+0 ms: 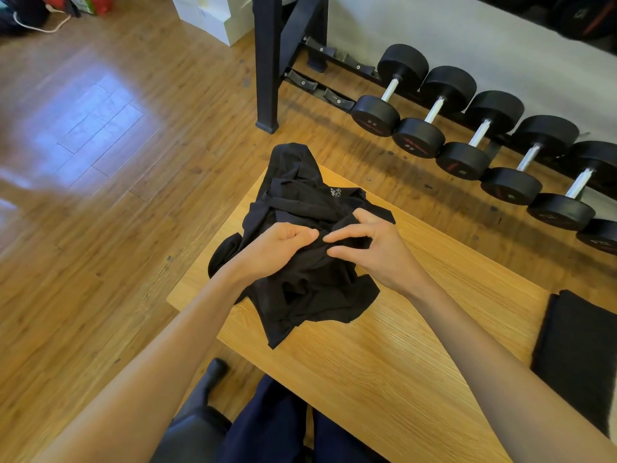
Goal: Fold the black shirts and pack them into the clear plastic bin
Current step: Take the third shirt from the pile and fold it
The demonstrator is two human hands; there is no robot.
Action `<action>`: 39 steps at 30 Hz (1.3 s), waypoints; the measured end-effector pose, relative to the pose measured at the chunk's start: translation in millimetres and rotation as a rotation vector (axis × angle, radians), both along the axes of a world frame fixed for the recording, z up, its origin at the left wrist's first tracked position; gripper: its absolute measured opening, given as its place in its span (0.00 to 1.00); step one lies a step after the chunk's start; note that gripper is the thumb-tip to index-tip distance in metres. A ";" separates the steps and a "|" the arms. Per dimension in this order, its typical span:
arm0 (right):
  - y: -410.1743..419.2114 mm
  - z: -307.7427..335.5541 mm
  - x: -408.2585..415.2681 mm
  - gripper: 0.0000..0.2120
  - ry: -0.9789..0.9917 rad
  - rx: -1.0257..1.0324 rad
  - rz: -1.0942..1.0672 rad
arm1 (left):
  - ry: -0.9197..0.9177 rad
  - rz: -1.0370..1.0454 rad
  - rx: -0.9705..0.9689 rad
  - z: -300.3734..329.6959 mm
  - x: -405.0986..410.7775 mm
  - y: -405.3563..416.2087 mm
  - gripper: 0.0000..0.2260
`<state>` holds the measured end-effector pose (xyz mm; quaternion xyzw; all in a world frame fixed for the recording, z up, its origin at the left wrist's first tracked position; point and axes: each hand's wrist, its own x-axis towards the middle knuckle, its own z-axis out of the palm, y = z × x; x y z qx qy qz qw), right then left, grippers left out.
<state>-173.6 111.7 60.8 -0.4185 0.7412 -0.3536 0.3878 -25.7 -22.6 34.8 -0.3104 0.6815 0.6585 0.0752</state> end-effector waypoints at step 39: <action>-3.2 -10.0 -13.5 0.05 -0.044 -0.082 -0.001 | 0.100 -0.170 -0.231 7.9 7.9 -1.0 0.18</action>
